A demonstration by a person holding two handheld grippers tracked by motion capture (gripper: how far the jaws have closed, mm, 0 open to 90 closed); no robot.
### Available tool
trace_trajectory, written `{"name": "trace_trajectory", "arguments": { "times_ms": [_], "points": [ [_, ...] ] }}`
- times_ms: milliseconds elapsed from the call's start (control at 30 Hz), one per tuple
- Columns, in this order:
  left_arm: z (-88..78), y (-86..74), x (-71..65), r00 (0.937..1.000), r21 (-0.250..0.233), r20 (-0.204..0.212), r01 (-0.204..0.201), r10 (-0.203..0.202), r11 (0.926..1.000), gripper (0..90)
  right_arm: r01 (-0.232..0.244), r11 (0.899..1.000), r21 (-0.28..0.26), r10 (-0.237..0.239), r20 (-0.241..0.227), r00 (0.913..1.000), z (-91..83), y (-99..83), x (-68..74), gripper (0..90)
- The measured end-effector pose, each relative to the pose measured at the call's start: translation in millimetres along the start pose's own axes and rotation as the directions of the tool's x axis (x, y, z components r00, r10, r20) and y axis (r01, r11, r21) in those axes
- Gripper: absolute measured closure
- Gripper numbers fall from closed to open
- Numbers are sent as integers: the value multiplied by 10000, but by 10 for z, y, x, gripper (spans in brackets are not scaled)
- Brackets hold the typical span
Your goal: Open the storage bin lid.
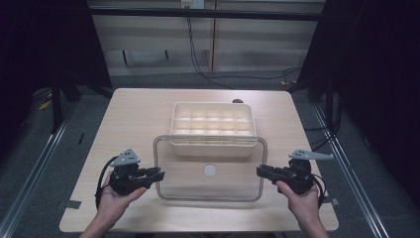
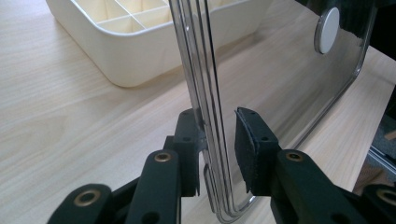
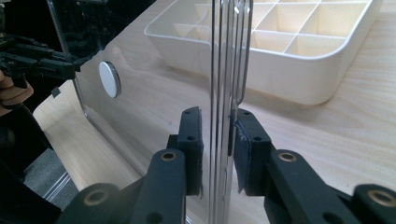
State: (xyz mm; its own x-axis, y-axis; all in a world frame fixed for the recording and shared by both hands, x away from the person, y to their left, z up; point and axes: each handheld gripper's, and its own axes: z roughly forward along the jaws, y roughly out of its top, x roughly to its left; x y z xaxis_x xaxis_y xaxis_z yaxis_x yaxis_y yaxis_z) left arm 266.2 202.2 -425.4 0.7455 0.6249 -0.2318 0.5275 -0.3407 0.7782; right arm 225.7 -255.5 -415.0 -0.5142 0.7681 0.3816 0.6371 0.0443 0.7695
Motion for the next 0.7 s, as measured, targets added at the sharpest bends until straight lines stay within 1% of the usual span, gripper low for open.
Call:
{"name": "trace_trajectory", "arguments": {
  "times_ms": [100, 200, 233, 300, 333, 400, 533, 567, 633, 667, 700],
  "points": [
    [2, -20, -24, 9999, 320, 72, -160, 157, 9994, 711, -95, 10000, 30, 95, -39, 9999, -10, -37, -5, 748],
    [-15, -46, -46, 9999, 421, 84, -142, 138, 9990, 712, -148, 9998, 124, 149, -87, 9999, -9, -75, -3, 748],
    [-24, -63, -49, 9998, 470, 104, -197, 192, 9987, 712, -150, 9998, 133, 151, -102, 9998, -9, -85, 1, 748],
    [-15, -122, -58, 9999, 535, 104, -28, 23, 9986, 713, -162, 9995, 268, 166, -117, 9998, 1, -125, 17, 748],
    [-15, -122, -58, 9999, 535, 104, -28, 23, 9986, 713, -162, 9995, 268, 166, -117, 9998, 1, -125, 17, 748],
    [6, -184, -58, 9999, 669, 90, 38, -44, 9978, 711, -203, 9993, 324, 204, -57, 9998, 30, -175, 22, 747],
    [23, -206, -61, 9999, 798, 151, 64, -76, 9968, 709, -293, 9986, 439, 295, -52, 9995, 51, -209, 11, 745],
    [24, -214, -62, 9999, 754, 107, 87, -95, 9971, 707, -317, 9984, 461, 319, -37, 9995, 57, -220, 8, 745],
    [30, -224, -55, 9997, 777, 188, 140, -155, 9969, 706, -378, 9978, 537, 381, -54, 9993, 68, -241, 4, 743],
    [34, -230, -52, 9998, 793, 124, 135, -145, 9968, 707, -336, 9978, 573, 339, -38, 9994, 74, -247, 0, 743],
    [34, -233, -51, 9998, 787, 112, 157, -167, 9968, 705, -391, 9974, 605, 394, -43, 9992, 86, -255, 3, 742]
  ]
}}
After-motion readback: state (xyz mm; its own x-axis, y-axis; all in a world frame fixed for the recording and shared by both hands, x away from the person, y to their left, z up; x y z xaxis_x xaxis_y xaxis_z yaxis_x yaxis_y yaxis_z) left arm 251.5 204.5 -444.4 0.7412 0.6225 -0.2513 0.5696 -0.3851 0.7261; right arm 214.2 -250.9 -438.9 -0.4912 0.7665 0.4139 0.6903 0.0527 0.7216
